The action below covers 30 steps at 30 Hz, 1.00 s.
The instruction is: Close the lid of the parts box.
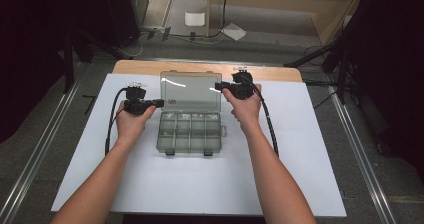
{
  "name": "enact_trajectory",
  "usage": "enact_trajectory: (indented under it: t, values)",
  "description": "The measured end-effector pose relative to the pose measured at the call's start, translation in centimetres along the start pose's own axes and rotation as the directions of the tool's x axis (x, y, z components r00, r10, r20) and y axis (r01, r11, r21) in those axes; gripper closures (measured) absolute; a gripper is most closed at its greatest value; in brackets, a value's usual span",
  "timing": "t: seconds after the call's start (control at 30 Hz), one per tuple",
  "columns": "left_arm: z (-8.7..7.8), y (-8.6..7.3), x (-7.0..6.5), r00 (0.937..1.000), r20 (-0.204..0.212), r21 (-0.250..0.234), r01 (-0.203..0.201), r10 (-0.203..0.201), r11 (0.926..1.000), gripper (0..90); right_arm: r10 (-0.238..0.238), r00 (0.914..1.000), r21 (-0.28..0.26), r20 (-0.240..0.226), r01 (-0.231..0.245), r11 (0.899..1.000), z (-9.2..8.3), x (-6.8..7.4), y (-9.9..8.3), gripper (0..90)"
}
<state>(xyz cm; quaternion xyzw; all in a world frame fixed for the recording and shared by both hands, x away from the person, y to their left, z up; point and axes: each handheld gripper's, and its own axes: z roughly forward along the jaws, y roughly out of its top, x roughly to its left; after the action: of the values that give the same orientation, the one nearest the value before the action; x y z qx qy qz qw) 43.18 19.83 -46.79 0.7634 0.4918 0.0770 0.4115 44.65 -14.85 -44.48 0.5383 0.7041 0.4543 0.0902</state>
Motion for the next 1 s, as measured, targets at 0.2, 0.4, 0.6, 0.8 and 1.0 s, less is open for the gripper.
enact_trajectory:
  t: [0.2,0.4,0.6,0.8,1.0]
  values:
    - [-0.1,0.0,-0.1,1.0,-0.007,0.005,-0.003,0.003,1.0,85.1,0.012,0.9994,0.022,0.034,-0.012,1.0,0.0,-0.2,-0.2,84.9]
    - [-0.4,0.2,0.0,0.9995,0.011,0.004,0.029,-0.029,0.9996,77.8,0.0,0.9981,0.004,0.062,-0.001,1.0,-0.4,0.5,-0.4,85.7]
    - [-2.0,0.6,0.7,0.9983,0.052,-0.021,0.026,-0.025,0.9995,78.5,-0.032,0.9983,-0.018,0.049,0.033,0.999,-0.8,0.6,-0.8,85.6]
    - [-2.7,1.2,1.2,0.9979,0.044,-0.033,0.048,-0.047,0.9983,90.0,-0.046,0.9982,-0.051,0.037,0.048,0.998,-1.4,0.8,-1.3,85.7]
    - [-2.2,2.5,1.9,0.9951,0.051,-0.036,0.086,-0.085,0.9956,90.0,-0.077,0.9963,-0.065,0.037,0.08,0.995,-2.0,1.1,-1.7,85.6]
